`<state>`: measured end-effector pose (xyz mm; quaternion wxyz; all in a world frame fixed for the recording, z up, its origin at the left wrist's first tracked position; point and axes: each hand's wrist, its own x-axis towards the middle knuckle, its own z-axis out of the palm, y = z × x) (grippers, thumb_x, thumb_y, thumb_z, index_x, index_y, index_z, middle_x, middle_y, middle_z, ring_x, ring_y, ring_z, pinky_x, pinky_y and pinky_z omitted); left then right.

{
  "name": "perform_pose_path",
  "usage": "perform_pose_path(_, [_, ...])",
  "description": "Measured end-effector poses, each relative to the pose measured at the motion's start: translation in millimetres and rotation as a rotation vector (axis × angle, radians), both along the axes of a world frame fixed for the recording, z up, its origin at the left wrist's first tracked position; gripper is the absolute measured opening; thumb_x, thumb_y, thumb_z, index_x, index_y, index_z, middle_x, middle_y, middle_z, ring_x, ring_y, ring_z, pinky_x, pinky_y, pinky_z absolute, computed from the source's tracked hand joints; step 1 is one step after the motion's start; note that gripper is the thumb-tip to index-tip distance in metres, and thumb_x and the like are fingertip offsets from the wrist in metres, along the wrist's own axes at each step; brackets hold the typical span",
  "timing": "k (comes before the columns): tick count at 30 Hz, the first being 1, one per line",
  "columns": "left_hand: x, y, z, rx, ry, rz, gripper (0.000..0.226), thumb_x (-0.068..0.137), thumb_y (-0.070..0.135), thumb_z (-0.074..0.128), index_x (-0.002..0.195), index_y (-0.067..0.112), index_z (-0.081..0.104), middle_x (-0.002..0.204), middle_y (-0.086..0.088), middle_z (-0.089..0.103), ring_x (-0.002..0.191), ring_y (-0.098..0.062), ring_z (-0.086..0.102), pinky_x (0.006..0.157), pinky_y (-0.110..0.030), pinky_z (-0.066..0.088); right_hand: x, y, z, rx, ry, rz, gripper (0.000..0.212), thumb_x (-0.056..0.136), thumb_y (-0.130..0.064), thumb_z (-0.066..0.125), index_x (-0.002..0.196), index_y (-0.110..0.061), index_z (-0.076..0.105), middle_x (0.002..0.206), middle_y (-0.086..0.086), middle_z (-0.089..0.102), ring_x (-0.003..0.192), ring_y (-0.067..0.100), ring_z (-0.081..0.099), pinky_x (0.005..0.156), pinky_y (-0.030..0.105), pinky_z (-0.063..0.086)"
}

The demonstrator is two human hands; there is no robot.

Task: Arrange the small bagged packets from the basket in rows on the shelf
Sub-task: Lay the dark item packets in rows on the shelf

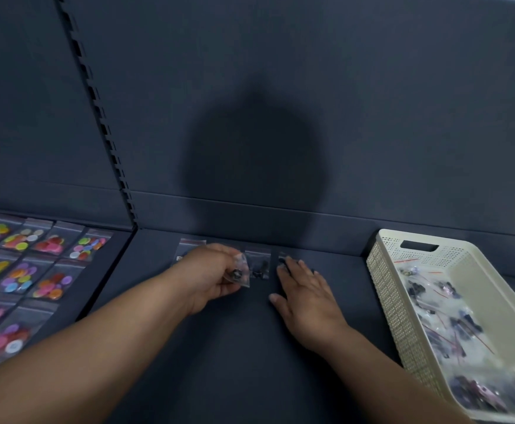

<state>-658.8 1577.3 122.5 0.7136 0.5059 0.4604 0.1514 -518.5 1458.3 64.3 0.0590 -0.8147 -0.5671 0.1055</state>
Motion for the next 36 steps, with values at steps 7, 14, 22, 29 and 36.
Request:
perform_pose_path(7, [0, 2, 0, 0.076, 0.009, -0.006, 0.019, 0.087, -0.002, 0.057, 0.09, 0.016, 0.063, 0.087, -0.003, 0.068, 0.081, -0.015, 0.061, 0.071, -0.027, 0.048, -1, 5, 0, -0.001, -0.017, -0.006, 0.062, 0.098, -0.049, 0.027, 0.151, -0.022, 0.01, 0.159, -0.006, -0.006, 0.146, 0.014, -0.009, 0.117, 0.034, -0.007])
perform_pose_path(14, [3, -1, 3, 0.134, -0.045, 0.017, 0.024, 0.087, -0.01, 0.052, 0.094, 0.012, 0.059, 0.099, -0.01, 0.063, 0.089, -0.02, 0.061, 0.074, -0.029, 0.054, -17, 8, 27, 0.473, 0.579, -0.218, 0.027, 0.096, -0.034, 0.047, 0.114, -0.019, 0.061, 0.113, -0.002, 0.061, 0.104, 0.01, 0.055, 0.09, 0.016, 0.04])
perform_pose_path(22, [7, -13, 12, 0.173, -0.05, -0.05, 0.019, 0.085, -0.008, 0.056, 0.09, 0.011, 0.059, 0.089, -0.01, 0.063, 0.082, -0.018, 0.062, 0.069, -0.03, 0.057, -22, 12, 49, 0.453, 1.487, -0.502, 0.023, 0.093, -0.006, 0.052, 0.072, -0.017, 0.052, 0.071, 0.003, 0.063, 0.065, 0.014, 0.059, 0.059, 0.025, 0.047])
perform_pose_path(29, [7, -16, 13, 0.171, 0.039, -0.205, 0.012, 0.084, 0.026, 0.067, 0.091, 0.017, 0.064, 0.082, -0.002, 0.067, 0.078, -0.016, 0.063, 0.067, -0.03, 0.05, -21, 3, 54, 0.424, 1.376, -0.427, 0.022, 0.092, -0.003, 0.052, 0.073, -0.013, 0.053, 0.066, 0.003, 0.059, 0.058, 0.014, 0.056, 0.05, 0.021, 0.046])
perform_pose_path(36, [11, -21, 8, 0.218, 0.07, -0.12, 0.018, 0.087, 0.009, 0.061, 0.072, 0.017, 0.058, 0.068, -0.003, 0.063, 0.06, -0.013, 0.057, 0.053, -0.022, 0.044, -12, 1, 54, 0.501, 1.539, -0.539, 0.008, 0.091, -0.022, 0.058, 0.087, -0.017, 0.055, 0.077, 0.005, 0.064, 0.07, 0.019, 0.06, 0.064, 0.029, 0.049])
